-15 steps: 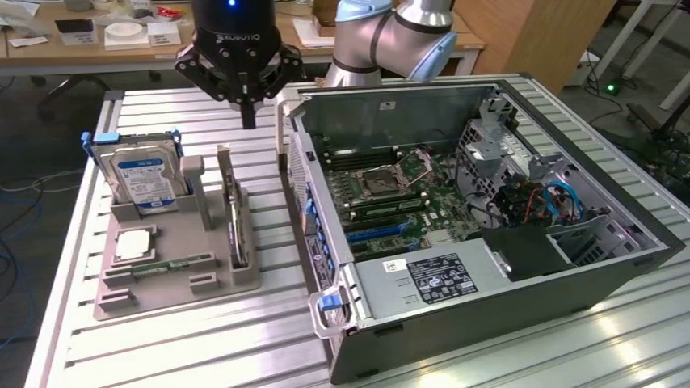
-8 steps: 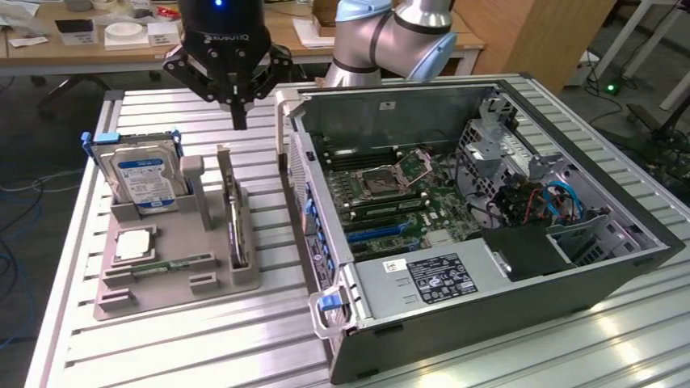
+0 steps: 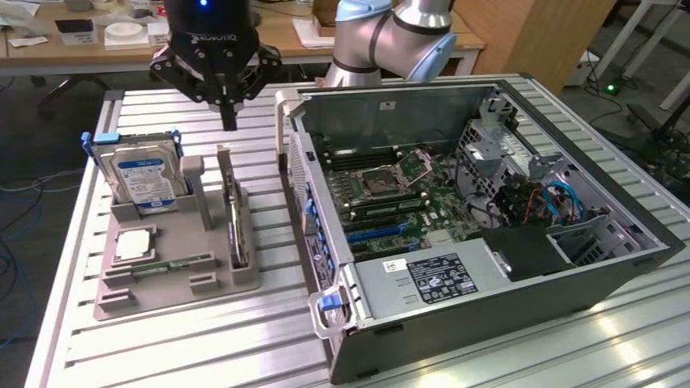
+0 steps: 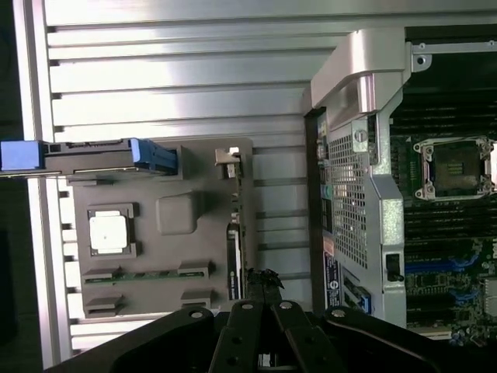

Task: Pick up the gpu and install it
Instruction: 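Reach for the gpu, then pick up the gpu and move the gpu toward the slot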

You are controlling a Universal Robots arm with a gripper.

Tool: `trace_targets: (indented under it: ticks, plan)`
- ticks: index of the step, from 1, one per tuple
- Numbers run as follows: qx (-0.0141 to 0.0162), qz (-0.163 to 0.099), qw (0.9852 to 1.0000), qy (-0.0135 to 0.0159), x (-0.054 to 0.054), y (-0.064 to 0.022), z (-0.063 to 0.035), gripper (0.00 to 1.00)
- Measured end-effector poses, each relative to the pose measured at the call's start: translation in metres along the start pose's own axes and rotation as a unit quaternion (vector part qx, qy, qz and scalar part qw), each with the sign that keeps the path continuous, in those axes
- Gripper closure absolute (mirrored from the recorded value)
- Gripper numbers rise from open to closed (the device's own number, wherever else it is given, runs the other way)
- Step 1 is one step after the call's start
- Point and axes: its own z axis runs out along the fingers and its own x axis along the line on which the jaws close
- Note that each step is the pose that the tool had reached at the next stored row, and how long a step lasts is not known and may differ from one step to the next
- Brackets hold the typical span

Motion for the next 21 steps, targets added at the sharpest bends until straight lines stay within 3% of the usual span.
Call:
trace_targets:
  ticks: [12,21]
  plan:
    - [0.0000,0.000,1.0000,0.0000,0.021,-0.0016,-0.0005,0.89]
    - [0.0000,0.000,1.0000,0.0000,0.021,-0.0016,-0.0005,0.89]
